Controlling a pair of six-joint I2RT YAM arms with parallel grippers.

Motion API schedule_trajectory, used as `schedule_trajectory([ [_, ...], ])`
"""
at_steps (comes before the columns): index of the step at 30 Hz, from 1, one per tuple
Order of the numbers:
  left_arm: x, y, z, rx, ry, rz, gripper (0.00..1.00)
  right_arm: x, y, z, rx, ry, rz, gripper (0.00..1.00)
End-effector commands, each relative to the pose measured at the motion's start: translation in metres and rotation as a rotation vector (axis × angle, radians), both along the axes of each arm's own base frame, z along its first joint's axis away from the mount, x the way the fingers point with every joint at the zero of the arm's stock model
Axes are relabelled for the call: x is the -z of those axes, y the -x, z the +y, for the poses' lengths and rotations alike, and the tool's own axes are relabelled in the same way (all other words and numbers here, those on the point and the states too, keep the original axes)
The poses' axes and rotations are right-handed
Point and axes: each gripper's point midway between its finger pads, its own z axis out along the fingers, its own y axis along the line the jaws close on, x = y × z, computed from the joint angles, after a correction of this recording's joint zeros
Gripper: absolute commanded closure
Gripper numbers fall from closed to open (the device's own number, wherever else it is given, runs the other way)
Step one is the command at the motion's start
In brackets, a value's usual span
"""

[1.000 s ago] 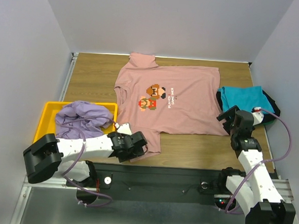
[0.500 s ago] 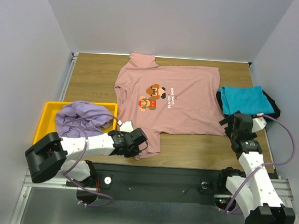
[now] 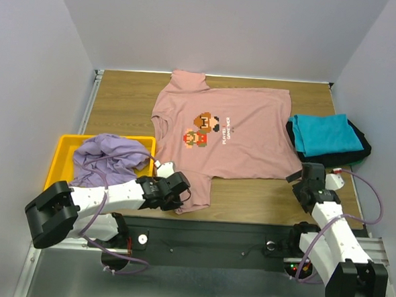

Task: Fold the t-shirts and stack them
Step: Fold the tshirt

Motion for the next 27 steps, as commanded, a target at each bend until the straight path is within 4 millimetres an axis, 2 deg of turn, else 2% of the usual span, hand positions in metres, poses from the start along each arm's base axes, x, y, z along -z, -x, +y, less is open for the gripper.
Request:
schedule_trajectory([
  [1, 0.008, 0.007, 0.014, 0.03, -0.041, 0.017, 1.0, -0.003, -0.018, -0.008, 0.063, 0.021, -0.072, 0.0],
  [5, 0.008, 0.006, 0.015, 0.028, -0.039, 0.015, 1.0, 0.012, -0.026, -0.005, 0.063, 0.001, -0.087, 0.03],
  [6, 0.009, 0.006, 0.016, 0.026, -0.044, 0.016, 1.0, 0.009, -0.035, -0.004, 0.066, -0.008, -0.127, 0.04],
  [10, 0.009, 0.005, 0.017, 0.019, -0.047, 0.019, 1.0, 0.013, -0.04, -0.008, 0.077, 0.013, -0.137, 0.14],
  [16, -0.001, -0.003, 0.013, -0.009, -0.027, -0.007, 1.0, 0.018, -0.052, -0.01, 0.058, 0.033, -0.131, 0.23],
  [18, -0.003, -0.004, 0.012, -0.015, -0.021, -0.01, 1.0, 0.021, -0.054, -0.006, 0.04, 0.018, -0.127, 0.33],
  [19, -0.002, -0.004, 0.014, -0.018, -0.028, -0.001, 1.0, 0.021, -0.056, -0.003, 0.024, 0.007, -0.129, 0.5],
  [21, -0.005, -0.004, 0.013, -0.019, -0.028, 0.001, 1.0, 0.019, -0.057, 0.0, 0.006, 0.001, -0.135, 0.62],
  [22, -0.005, -0.003, 0.013, -0.016, -0.027, 0.008, 1.0, 0.014, -0.058, 0.0, -0.008, 0.004, -0.154, 0.72],
  [25, -0.009, -0.001, 0.011, -0.001, -0.014, 0.012, 1.0, 0.0, -0.06, 0.006, -0.056, -0.003, -0.211, 0.88],
  [27, -0.012, 0.001, 0.01, 0.006, -0.005, 0.019, 1.0, -0.006, -0.057, 0.007, -0.073, 0.0, -0.223, 0.93],
])
